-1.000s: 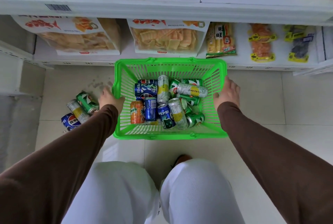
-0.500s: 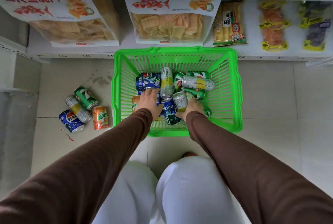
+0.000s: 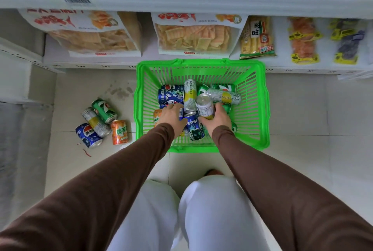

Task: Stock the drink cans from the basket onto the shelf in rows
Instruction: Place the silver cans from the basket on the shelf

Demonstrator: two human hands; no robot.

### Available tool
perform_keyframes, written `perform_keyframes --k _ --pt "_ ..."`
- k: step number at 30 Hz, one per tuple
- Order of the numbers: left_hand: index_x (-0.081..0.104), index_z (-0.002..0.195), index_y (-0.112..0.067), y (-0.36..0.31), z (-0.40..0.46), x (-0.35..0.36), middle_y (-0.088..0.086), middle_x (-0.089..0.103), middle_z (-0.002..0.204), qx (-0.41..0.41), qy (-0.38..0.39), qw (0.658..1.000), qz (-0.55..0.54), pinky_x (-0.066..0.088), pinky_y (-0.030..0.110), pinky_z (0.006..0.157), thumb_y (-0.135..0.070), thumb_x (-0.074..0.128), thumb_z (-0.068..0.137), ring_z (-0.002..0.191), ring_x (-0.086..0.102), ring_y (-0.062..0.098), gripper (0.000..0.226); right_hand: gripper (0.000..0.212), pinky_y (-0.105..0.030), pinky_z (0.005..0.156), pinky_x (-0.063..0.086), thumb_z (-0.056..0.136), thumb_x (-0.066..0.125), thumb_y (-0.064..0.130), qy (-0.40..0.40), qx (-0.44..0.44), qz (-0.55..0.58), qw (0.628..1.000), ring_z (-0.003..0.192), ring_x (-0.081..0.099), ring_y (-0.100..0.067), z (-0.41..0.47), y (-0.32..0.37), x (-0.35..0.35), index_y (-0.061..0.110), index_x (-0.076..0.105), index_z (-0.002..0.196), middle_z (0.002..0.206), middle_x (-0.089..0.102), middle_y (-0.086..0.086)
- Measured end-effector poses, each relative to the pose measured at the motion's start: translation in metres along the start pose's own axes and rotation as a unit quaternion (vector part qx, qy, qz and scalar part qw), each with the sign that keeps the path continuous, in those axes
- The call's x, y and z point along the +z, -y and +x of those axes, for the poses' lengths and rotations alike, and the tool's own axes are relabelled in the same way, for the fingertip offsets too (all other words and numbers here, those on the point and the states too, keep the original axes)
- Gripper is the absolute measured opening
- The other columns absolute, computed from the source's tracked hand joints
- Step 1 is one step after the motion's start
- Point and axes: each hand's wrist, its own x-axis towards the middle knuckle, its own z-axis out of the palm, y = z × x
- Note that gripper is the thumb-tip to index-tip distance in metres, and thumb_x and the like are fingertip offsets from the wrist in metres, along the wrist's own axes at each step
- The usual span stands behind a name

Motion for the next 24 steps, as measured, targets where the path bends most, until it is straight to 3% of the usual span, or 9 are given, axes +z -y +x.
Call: perform_keyframes --k 4,8,17,20,24 --pt "0.044 0.142 -0.012 -0.034 -0.043 -0.063 0.014 0.047 0.143 -0.003 -0.012 1.000 -0.021 0.035 0.038 0.109 -0.026 0.064 0.088 0.131 0.042 0.032 0.059 0.054 -0.031 0.080 0.048 0.077 0.086 0.035 -0.041 -0.052 0.069 0.995 0.095 0.059 -0.022 -0.049 0.062 -0.063 0.011 0.052 0.110 0.109 0.063 -0.004" --pt "0.047 0.138 -0.011 -0.083 -0.100 -0.151 0.015 0.051 0.137 0.015 -0.052 0.997 -0.058 0.037 0.037 0.105 -0.023 0.066 0.087 0.126 0.047 0.034 0.057 0.053 -0.024 0.071 0.035 0.076 0.087 0.029 -0.055 -0.091 0.112 0.988 0.088 0.056 -0.016 -0.110 0.140 -0.146 0.009 0.055 0.113 0.099 0.059 0.005" --pt "0.048 0.136 -0.012 -0.177 -0.243 -0.367 0.012 0.053 0.133 0.126 -0.169 0.973 -0.095 0.037 0.035 0.103 -0.020 0.065 0.087 0.124 0.048 0.030 0.052 0.053 -0.029 0.083 0.050 0.076 0.086 0.037 -0.101 -0.184 0.158 0.965 0.096 0.062 -0.015 -0.253 0.305 -0.311 0.020 0.053 0.114 0.103 0.064 0.010" --pt "0.051 0.134 -0.011 -0.191 -0.281 -0.420 0.010 0.054 0.133 0.166 -0.209 0.958 -0.107 0.038 0.034 0.104 -0.020 0.067 0.086 0.124 0.049 0.028 0.051 0.052 -0.028 0.086 0.050 0.076 0.085 0.041 -0.111 -0.213 0.180 0.954 0.096 0.062 -0.008 -0.292 0.348 -0.348 0.024 0.055 0.115 0.106 0.066 0.013" --pt "0.053 0.130 -0.010 -0.207 -0.323 -0.476 0.011 0.058 0.125 0.212 -0.275 0.930 -0.118 0.044 0.035 0.095 -0.021 0.069 0.085 0.115 0.054 0.027 0.048 0.055 -0.037 0.090 0.054 0.071 0.083 0.049 -0.130 -0.261 0.217 0.932 0.102 0.064 -0.011 -0.329 0.401 -0.385 0.028 0.056 0.114 0.110 0.068 0.011"
